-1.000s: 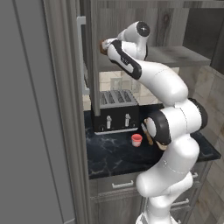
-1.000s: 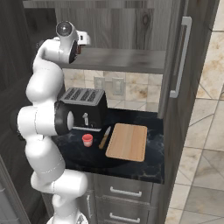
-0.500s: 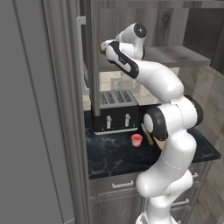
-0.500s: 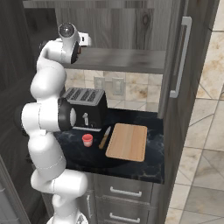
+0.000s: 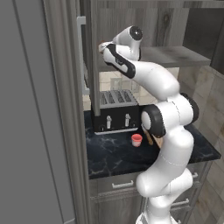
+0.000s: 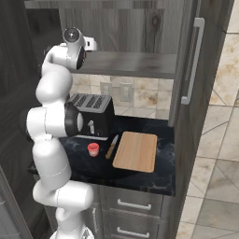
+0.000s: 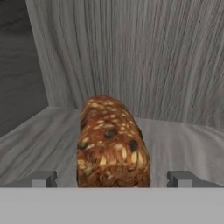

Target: Pick the bread, place it on the cutting board, pick the jam, place it on the counter, and close the cabinet.

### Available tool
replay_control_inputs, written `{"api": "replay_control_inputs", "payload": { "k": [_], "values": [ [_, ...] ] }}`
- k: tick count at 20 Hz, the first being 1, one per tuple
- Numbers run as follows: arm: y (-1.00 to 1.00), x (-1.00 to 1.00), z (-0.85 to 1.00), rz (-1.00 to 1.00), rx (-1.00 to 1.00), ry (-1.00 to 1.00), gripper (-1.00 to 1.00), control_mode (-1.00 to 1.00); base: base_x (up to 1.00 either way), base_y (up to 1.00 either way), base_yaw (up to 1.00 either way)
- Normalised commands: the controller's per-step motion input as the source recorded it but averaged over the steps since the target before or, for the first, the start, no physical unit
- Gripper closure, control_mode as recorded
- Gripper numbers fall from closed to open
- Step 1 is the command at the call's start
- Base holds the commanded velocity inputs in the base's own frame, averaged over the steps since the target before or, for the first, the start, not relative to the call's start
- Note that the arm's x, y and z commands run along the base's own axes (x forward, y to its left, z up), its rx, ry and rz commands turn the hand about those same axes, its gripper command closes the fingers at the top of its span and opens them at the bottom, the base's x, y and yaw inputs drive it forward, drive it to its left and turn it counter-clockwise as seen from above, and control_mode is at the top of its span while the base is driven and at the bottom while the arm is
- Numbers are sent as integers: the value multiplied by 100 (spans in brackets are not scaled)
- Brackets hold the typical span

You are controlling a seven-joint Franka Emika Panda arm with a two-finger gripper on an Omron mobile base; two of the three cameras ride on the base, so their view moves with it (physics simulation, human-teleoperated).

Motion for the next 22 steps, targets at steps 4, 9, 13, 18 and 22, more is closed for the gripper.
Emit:
{"api": "replay_control_inputs", "payload": {
  "k": [4,9,13,18,22],
  "values": [
    [4,17,-12,0,0,0,-100,-100,0,0,0],
    [4,17,-13,0,0,0,-100,-100,0,0,0],
    [9,23,-11,0,0,0,-100,-100,0,0,0],
    [13,30,-7,0,0,0,100,-100,0,0,0],
    [16,33,-2,0,0,0,100,-100,0,0,0]
  ]
}}
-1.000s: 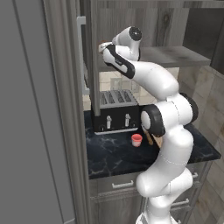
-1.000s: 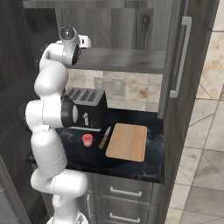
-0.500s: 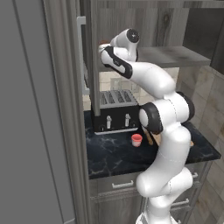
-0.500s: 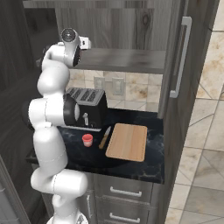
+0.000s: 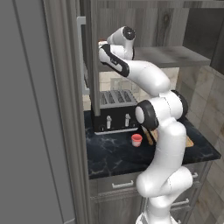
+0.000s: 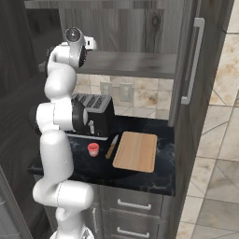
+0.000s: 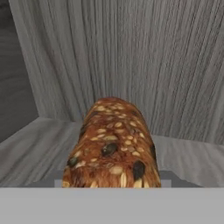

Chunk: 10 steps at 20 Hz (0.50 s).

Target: Pick the bread, place it on the cutting board, pick the jam, place it on the counter, and close the cabinet.

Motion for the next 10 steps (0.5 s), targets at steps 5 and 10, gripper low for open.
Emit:
{"api": "replay_control_inputs", "payload": {
  "k": [5,10],
  "values": [
    [1,8,0,0,0,0,100,-100,0,0,0],
    [-1,-1,0,0,0,0,100,-100,0,0,0]
  ]
}}
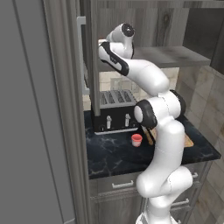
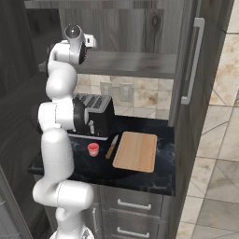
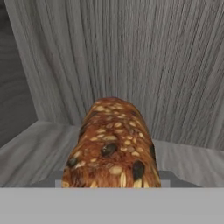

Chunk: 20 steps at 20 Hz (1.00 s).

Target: Pick the bread, place it on the cutting board, pick the jam, place it on the counter, and close the cabinet.

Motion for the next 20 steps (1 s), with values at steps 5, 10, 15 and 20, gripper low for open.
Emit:
{"api": "replay_control_inputs", "payload": {
  "k": [5,10,15,20],
  "values": [
    [-14,-18,0,0,0,0,100,-100,0,0,0],
    [-21,-22,0,0,0,0,100,-100,0,0,0],
    [-19,-23,0,0,0,0,100,-100,0,0,0],
    [-25,-33,0,0,0,0,100,-100,0,0,0]
  ]
}}
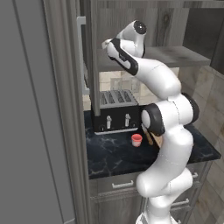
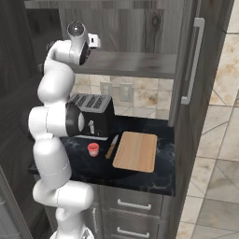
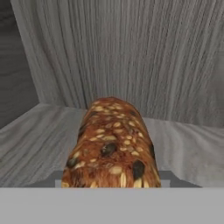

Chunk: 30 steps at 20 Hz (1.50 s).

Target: Pick the bread, place it on the cutting board, pick the jam, place it on the counter, and close the cabinet.

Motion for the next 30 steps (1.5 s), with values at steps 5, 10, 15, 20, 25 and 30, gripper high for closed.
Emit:
{"api": "replay_control_inputs", "payload": {
  "k": [5,10,15,20,25,30],
  "values": [
    [-28,-48,0,0,0,0,100,-100,0,0,0],
    [-28,-56,0,-1,0,0,100,-100,0,0,0],
    [-28,-53,0,-1,0,0,100,-100,0,0,0],
    [-28,-57,0,-1,0,0,100,-100,0,0,0],
    [-27,-54,0,-1,0,0,100,-100,0,0,0],
    [-27,-53,0,-2,0,0,100,-100,0,0,0]
  ]
}}
